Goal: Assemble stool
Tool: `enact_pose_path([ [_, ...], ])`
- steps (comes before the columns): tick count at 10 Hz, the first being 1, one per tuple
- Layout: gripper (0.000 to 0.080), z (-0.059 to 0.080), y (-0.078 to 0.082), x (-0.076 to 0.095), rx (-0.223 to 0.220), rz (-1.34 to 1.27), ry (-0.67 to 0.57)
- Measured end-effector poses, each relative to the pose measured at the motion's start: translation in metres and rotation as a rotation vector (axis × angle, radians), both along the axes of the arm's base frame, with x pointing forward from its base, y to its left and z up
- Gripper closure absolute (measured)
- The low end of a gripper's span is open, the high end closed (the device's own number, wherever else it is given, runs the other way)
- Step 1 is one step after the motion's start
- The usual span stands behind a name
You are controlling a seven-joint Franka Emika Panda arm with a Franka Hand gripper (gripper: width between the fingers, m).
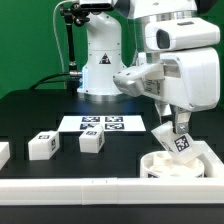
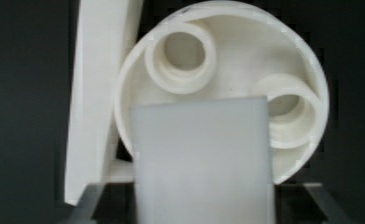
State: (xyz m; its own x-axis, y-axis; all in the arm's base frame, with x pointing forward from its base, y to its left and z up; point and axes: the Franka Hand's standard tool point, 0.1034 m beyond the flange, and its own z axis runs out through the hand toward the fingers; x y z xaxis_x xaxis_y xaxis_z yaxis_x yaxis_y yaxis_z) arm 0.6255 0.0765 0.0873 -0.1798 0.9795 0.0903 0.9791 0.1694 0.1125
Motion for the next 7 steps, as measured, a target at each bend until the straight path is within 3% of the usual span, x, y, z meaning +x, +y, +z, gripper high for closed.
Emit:
enact_pose_path([
  [7,0.046,0.003,0.031,0.001,0.015,-0.16,0.013],
])
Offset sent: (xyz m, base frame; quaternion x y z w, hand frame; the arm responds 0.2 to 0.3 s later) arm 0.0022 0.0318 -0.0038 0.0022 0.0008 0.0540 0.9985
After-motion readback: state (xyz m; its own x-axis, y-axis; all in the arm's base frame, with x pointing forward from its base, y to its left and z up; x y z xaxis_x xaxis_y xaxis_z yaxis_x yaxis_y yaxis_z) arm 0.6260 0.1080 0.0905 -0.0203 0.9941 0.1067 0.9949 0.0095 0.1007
